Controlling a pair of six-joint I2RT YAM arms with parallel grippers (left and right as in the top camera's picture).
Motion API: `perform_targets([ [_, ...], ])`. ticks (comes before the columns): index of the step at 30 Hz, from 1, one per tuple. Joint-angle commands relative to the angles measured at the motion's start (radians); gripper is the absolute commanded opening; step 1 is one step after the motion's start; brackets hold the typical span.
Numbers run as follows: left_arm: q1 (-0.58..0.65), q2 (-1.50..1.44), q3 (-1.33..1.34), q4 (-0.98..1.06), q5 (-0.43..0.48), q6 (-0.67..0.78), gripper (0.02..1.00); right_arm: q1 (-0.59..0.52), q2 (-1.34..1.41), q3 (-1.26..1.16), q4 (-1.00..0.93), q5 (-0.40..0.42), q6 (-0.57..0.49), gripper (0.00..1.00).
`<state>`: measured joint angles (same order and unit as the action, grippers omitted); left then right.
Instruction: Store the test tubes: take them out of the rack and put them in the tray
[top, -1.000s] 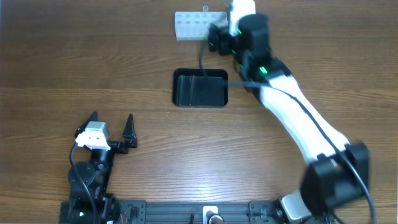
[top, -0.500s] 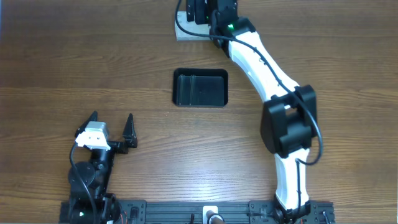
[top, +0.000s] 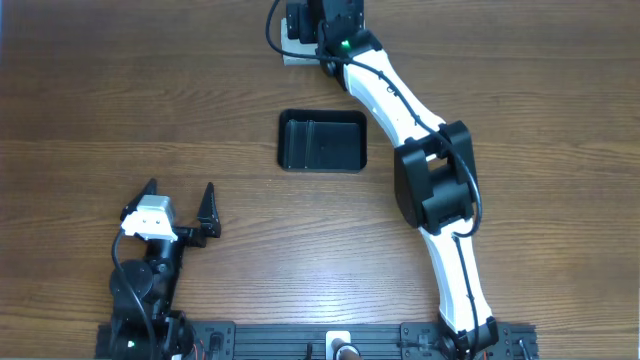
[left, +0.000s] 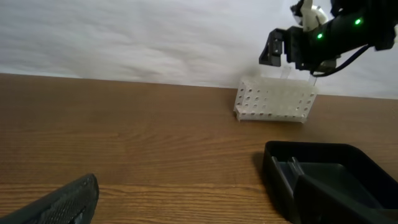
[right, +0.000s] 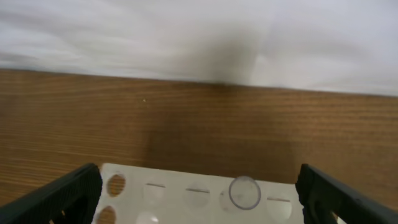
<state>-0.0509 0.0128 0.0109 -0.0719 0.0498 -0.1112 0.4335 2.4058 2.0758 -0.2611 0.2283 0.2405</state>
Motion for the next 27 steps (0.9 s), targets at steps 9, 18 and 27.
perform_targets([
  [9, 0.005, -0.008, -0.005, -0.003, 0.013, 0.019, 1.0, 0.007, 0.035, 0.031, 0.035, 0.056, 0.021, 0.934],
  [18, 0.005, -0.008, -0.005, -0.003, 0.013, 0.018, 1.0, 0.006, 0.06, 0.031, 0.033, 0.077, 0.021, 0.89],
  [27, 0.005, -0.008, -0.005, -0.002, 0.013, 0.019, 1.0, 0.006, 0.061, 0.031, 0.035, 0.106, 0.021, 0.73],
])
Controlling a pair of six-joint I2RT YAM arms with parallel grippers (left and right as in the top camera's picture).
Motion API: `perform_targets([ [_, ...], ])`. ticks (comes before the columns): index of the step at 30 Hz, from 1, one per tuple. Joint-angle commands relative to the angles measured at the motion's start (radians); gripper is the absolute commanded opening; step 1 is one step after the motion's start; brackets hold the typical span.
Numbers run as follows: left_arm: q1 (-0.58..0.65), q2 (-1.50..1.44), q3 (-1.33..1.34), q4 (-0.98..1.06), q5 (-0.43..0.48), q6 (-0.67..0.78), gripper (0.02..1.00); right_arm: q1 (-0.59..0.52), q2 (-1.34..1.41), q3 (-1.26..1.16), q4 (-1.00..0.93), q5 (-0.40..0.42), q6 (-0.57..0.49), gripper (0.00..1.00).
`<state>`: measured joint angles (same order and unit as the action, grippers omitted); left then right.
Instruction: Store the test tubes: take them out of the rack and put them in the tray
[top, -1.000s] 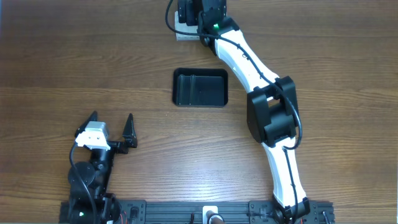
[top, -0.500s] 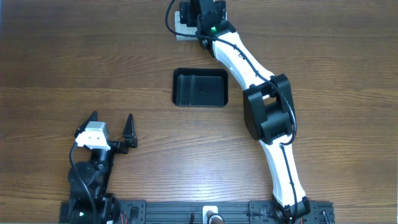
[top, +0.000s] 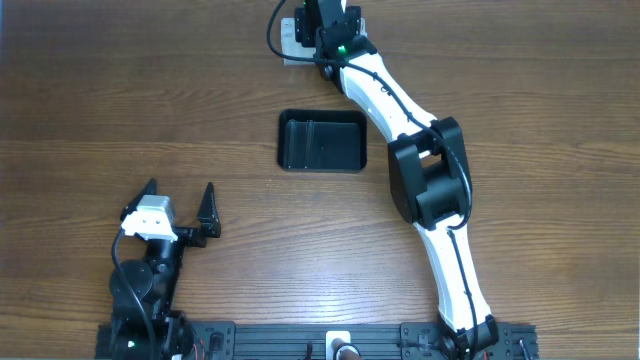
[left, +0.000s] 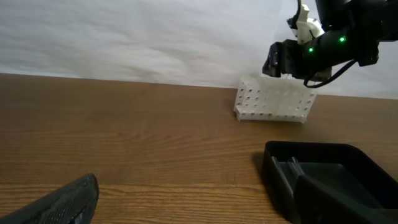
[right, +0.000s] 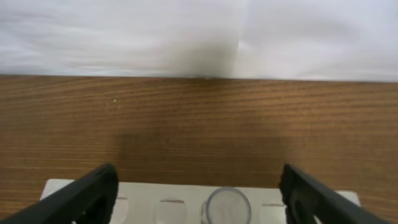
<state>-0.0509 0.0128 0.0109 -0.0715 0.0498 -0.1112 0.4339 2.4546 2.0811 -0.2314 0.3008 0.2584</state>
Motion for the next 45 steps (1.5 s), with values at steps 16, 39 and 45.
perform_targets([
  [16, 0.005, -0.008, -0.005, -0.003, 0.013, 0.019, 1.0, 0.005, 0.012, 0.026, 0.003, 0.046, -0.04, 0.354],
  [39, 0.005, -0.008, -0.005, -0.003, 0.013, 0.019, 1.0, 0.005, 0.012, 0.026, -0.012, 0.068, -0.065, 0.163],
  [45, 0.005, -0.008, -0.005, -0.003, 0.013, 0.019, 0.998, 0.005, 0.012, 0.026, -0.012, 0.068, -0.065, 0.117],
])
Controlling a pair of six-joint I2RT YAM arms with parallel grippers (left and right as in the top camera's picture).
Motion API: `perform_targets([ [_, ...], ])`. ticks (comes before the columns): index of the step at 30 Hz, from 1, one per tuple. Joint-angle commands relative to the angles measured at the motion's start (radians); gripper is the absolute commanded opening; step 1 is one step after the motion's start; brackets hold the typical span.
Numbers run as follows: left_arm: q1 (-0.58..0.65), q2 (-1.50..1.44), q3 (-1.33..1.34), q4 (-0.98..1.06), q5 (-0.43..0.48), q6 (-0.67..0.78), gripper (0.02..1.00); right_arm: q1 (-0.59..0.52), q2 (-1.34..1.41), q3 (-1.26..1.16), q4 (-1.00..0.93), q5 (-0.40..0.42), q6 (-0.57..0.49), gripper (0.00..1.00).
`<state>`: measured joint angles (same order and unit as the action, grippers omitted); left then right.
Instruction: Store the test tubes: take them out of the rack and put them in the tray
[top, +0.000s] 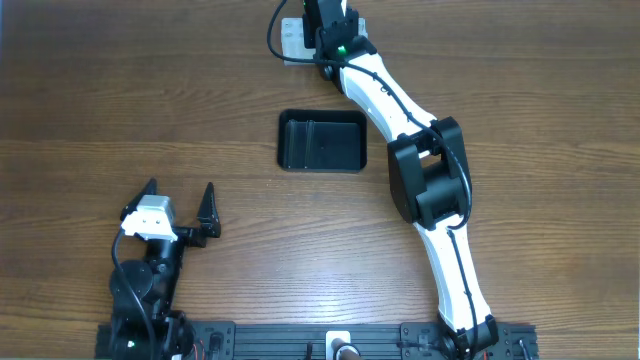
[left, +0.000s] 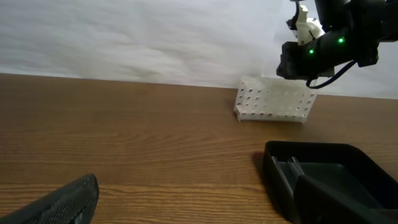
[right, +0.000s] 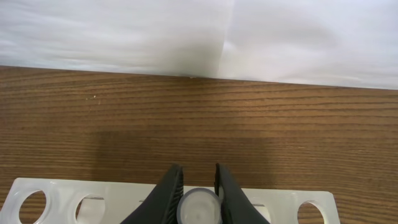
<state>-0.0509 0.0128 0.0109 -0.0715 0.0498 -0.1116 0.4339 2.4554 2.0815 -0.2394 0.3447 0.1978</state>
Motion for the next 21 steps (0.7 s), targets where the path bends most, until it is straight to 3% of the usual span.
perform_targets([
  [1, 0.005, -0.008, -0.005, -0.003, 0.013, 0.019, 1.0, 0.005, 0.011, 0.025, -0.004, 0.024, -0.005, 0.11],
  [21, 0.005, -0.008, -0.005, -0.003, 0.013, 0.019, 1.0, 0.008, -0.183, 0.026, -0.027, 0.025, -0.02, 0.08],
])
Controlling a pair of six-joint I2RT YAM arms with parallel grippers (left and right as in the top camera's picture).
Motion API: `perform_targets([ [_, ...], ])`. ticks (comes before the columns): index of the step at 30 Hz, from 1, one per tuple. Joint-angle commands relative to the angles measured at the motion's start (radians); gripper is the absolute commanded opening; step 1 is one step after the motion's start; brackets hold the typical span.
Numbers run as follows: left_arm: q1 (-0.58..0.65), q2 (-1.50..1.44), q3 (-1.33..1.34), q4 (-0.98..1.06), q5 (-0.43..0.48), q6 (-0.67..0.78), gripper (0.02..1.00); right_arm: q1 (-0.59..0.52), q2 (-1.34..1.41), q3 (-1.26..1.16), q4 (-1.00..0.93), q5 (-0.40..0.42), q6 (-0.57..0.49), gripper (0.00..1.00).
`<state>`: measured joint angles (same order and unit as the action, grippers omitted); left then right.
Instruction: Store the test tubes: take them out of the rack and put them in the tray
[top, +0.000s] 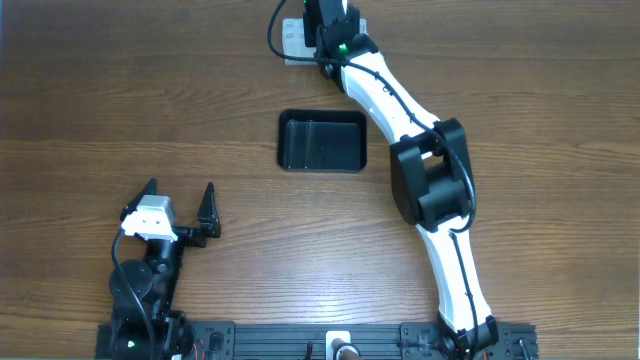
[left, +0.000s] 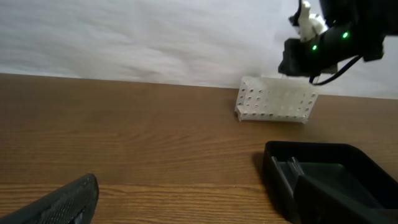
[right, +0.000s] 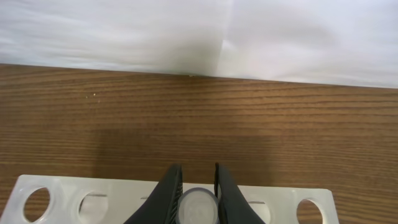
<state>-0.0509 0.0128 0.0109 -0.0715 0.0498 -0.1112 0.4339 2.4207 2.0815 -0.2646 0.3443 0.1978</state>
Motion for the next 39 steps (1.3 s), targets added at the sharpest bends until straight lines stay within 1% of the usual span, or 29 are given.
perform_targets([
  [1, 0.005, -0.008, -0.005, -0.003, 0.013, 0.019, 1.0, 0.008, -0.171, 0.026, -0.006, 0.031, -0.02, 0.075],
  [3, 0.005, -0.008, -0.005, -0.003, 0.013, 0.019, 1.0, 0.008, -0.217, 0.026, -0.01, 0.05, -0.021, 0.073],
  [7, 0.005, -0.008, -0.005, -0.003, 0.013, 0.019, 0.998, 0.008, -0.32, 0.026, -0.042, 0.049, -0.023, 0.064],
  [9, 0.005, -0.008, -0.005, -0.003, 0.013, 0.019, 1.0, 0.009, -0.363, 0.026, -0.106, 0.042, -0.011, 0.053],
  [12, 0.005, -0.008, -0.005, -0.003, 0.013, 0.019, 0.998, 0.014, -0.409, 0.026, -0.229, 0.033, 0.039, 0.042],
  [14, 0.005, -0.008, -0.005, -0.003, 0.013, 0.019, 1.0, 0.014, -0.427, 0.026, -0.34, -0.016, 0.073, 0.042],
  [17, 0.005, -0.008, -0.005, -0.003, 0.013, 0.019, 1.0, 0.014, -0.43, 0.025, -0.512, -0.13, 0.116, 0.029],
  [19, 0.005, -0.008, -0.005, -0.003, 0.013, 0.019, 0.998, 0.014, -0.42, 0.014, -0.603, -0.182, 0.149, 0.023],
  [21, 0.005, -0.008, -0.005, -0.003, 0.013, 0.019, 1.0, 0.014, -0.404, -0.004, -0.669, -0.202, 0.195, 0.023],
  [24, 0.005, -0.008, -0.005, -0.003, 0.013, 0.018, 1.0, 0.013, -0.373, -0.039, -0.731, -0.212, 0.301, 0.014],
  [25, 0.005, -0.008, -0.005, -0.003, 0.013, 0.019, 1.0, 0.013, -0.364, -0.054, -0.733, -0.23, 0.325, 0.066],
  [30, 0.005, -0.008, -0.005, -0.003, 0.013, 0.019, 1.0, 0.012, -0.322, -0.084, -0.761, -0.293, 0.341, 0.075],
  [34, 0.005, -0.008, -0.005, -0.003, 0.013, 0.019, 1.0, 0.013, -0.276, -0.084, -0.784, -0.365, 0.349, 0.029],
  [36, 0.005, -0.008, -0.005, -0.003, 0.013, 0.019, 1.0, 0.014, -0.249, -0.084, -0.784, -0.378, 0.371, 0.02],
  [39, 0.005, -0.008, -0.005, -0.003, 0.013, 0.019, 1.0, 0.017, -0.209, -0.084, -0.796, -0.377, 0.374, 0.023],
])
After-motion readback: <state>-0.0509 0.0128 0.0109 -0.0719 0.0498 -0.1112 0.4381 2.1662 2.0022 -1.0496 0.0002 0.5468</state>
